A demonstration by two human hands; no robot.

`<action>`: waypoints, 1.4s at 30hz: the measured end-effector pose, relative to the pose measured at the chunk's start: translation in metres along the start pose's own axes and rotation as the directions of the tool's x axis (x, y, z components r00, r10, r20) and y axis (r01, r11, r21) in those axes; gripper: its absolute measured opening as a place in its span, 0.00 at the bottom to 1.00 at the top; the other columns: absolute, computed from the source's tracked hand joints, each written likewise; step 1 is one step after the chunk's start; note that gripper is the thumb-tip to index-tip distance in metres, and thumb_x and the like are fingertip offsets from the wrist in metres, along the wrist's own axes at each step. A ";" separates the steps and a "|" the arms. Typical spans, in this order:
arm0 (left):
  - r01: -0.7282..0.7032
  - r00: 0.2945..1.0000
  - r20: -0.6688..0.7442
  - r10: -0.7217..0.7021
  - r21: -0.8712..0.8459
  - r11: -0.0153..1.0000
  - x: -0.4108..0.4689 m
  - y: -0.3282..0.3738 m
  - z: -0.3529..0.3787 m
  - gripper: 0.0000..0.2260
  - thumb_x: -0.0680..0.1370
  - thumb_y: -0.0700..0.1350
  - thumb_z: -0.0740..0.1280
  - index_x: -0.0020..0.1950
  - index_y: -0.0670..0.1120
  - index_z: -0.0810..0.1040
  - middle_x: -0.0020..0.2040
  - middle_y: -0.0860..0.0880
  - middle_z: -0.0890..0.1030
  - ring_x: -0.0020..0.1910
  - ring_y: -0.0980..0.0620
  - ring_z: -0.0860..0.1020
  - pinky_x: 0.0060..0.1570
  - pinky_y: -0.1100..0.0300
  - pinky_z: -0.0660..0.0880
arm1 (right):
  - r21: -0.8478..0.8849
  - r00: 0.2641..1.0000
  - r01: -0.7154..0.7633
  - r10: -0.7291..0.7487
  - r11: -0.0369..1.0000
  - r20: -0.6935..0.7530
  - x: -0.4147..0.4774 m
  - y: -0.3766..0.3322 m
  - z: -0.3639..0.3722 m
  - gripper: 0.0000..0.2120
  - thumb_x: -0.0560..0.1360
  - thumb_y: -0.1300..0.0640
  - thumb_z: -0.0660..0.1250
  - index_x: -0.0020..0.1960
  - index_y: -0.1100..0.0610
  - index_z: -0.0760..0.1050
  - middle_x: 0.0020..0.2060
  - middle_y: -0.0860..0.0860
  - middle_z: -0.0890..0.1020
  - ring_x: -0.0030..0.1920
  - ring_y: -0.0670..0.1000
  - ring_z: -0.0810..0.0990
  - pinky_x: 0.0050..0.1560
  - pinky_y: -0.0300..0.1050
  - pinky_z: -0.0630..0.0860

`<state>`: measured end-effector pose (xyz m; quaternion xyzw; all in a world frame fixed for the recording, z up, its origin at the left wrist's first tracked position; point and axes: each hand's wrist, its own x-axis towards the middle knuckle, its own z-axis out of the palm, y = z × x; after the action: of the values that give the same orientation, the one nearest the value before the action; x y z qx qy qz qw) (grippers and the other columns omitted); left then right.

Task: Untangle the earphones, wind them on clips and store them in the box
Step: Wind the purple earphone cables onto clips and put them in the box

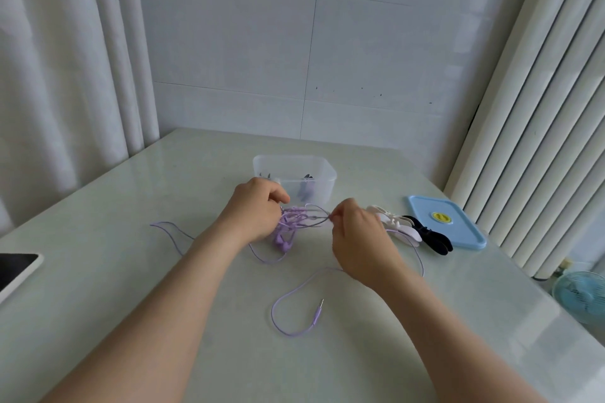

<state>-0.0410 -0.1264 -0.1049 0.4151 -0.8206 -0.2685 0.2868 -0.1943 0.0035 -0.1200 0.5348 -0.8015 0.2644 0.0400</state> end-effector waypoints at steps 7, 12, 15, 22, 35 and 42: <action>-0.098 0.965 0.263 0.027 0.260 0.961 -0.003 -0.011 0.006 0.09 0.72 0.58 0.67 0.50 0.61 0.77 0.57 0.52 0.75 0.61 0.47 0.76 0.64 0.51 0.75 | 0.345 0.983 -0.133 0.168 0.929 -0.074 -0.003 -0.003 -0.023 0.08 0.82 0.53 0.61 0.47 0.56 0.75 0.34 0.49 0.80 0.39 0.51 0.76 0.36 0.46 0.67; -0.122 0.993 0.025 0.119 0.261 0.958 0.003 -0.020 0.007 0.06 0.79 0.53 0.70 0.45 0.53 0.77 0.50 0.49 0.81 0.54 0.44 0.79 0.56 0.49 0.77 | 0.245 0.987 -0.094 0.123 0.965 -0.105 -0.003 0.007 -0.024 0.13 0.79 0.43 0.71 0.45 0.52 0.78 0.32 0.43 0.76 0.39 0.45 0.74 0.35 0.35 0.61; -0.069 0.983 -0.156 0.095 0.163 0.984 0.007 -0.023 0.004 0.09 0.79 0.49 0.73 0.41 0.47 0.83 0.40 0.49 0.85 0.46 0.44 0.82 0.49 0.50 0.79 | 0.269 0.978 -0.135 0.172 0.954 -0.118 0.002 0.012 -0.020 0.15 0.78 0.42 0.71 0.41 0.52 0.78 0.31 0.44 0.76 0.44 0.55 0.76 0.36 0.39 0.62; -0.079 0.896 -0.444 0.003 -0.151 0.985 0.008 -0.009 -0.001 0.06 0.85 0.44 0.64 0.54 0.41 0.74 0.45 0.47 0.80 0.44 0.43 0.76 0.41 0.57 0.64 | 0.368 0.988 -0.141 0.153 0.919 -0.005 0.001 0.012 -0.023 0.11 0.77 0.49 0.74 0.40 0.55 0.84 0.31 0.48 0.84 0.32 0.46 0.77 0.29 0.32 0.66; 0.059 0.971 -0.090 -0.221 -0.807 0.587 0.008 0.008 -0.002 0.05 0.86 0.42 0.58 0.54 0.51 0.70 0.46 0.32 0.79 0.28 0.40 0.80 0.26 0.57 0.68 | 0.661 0.977 -0.074 -0.078 0.747 0.198 -0.003 0.003 -0.020 0.12 0.85 0.58 0.63 0.50 0.57 0.84 0.29 0.51 0.71 0.32 0.53 0.66 0.33 0.46 0.65; 0.085 0.946 -0.090 -0.312 -0.858 0.506 0.005 0.012 -0.015 0.11 0.78 0.38 0.58 0.45 0.50 0.77 0.32 0.49 0.69 0.25 0.49 0.68 0.28 0.61 0.66 | 0.620 0.988 -0.109 0.013 0.777 0.156 -0.002 0.007 -0.023 0.09 0.82 0.55 0.68 0.47 0.58 0.84 0.25 0.44 0.66 0.26 0.46 0.62 0.28 0.36 0.61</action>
<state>-0.0394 -0.1273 -0.0848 0.3444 -0.4943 -0.6121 0.5123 -0.2043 0.0176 -0.1038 0.5089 -0.6857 0.4779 -0.2062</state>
